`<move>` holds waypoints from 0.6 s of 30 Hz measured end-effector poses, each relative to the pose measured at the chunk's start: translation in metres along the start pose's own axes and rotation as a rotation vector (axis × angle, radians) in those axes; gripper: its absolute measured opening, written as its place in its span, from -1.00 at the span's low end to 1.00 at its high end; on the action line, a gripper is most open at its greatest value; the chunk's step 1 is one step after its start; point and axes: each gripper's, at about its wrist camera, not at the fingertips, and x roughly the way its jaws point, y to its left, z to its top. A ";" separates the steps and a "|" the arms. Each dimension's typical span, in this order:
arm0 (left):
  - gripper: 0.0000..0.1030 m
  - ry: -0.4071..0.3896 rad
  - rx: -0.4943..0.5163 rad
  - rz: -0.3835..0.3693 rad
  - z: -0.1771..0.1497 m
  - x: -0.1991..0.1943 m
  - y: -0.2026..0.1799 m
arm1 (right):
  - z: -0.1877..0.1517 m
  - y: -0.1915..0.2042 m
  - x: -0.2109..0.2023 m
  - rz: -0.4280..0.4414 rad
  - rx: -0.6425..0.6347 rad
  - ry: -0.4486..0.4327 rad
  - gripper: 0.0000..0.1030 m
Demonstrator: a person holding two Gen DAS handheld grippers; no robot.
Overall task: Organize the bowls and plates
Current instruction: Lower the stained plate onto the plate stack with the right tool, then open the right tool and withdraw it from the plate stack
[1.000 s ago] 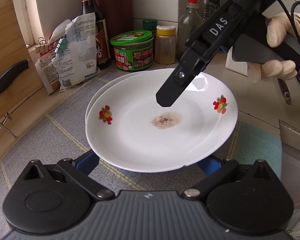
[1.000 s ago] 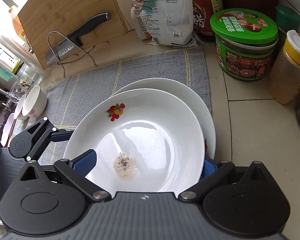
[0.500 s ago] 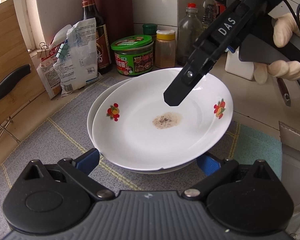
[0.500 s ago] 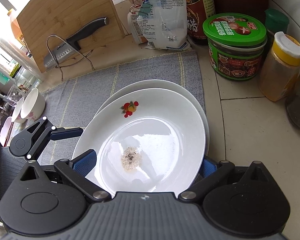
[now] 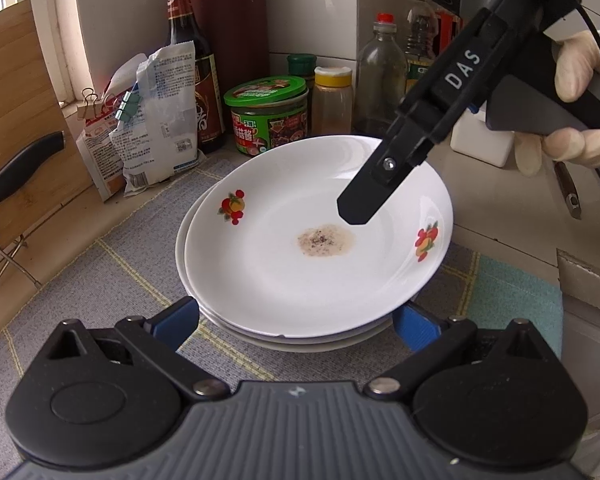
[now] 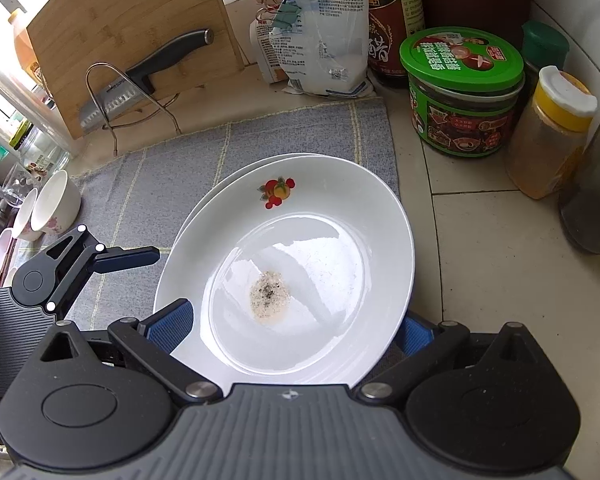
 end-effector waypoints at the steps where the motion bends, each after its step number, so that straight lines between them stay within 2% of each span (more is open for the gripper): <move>1: 0.99 -0.002 0.001 0.000 0.000 0.000 0.000 | 0.000 0.001 0.000 -0.004 -0.003 0.002 1.00; 18: 0.99 -0.035 -0.021 0.022 0.001 -0.007 -0.003 | -0.003 0.017 0.000 -0.077 -0.064 0.023 1.00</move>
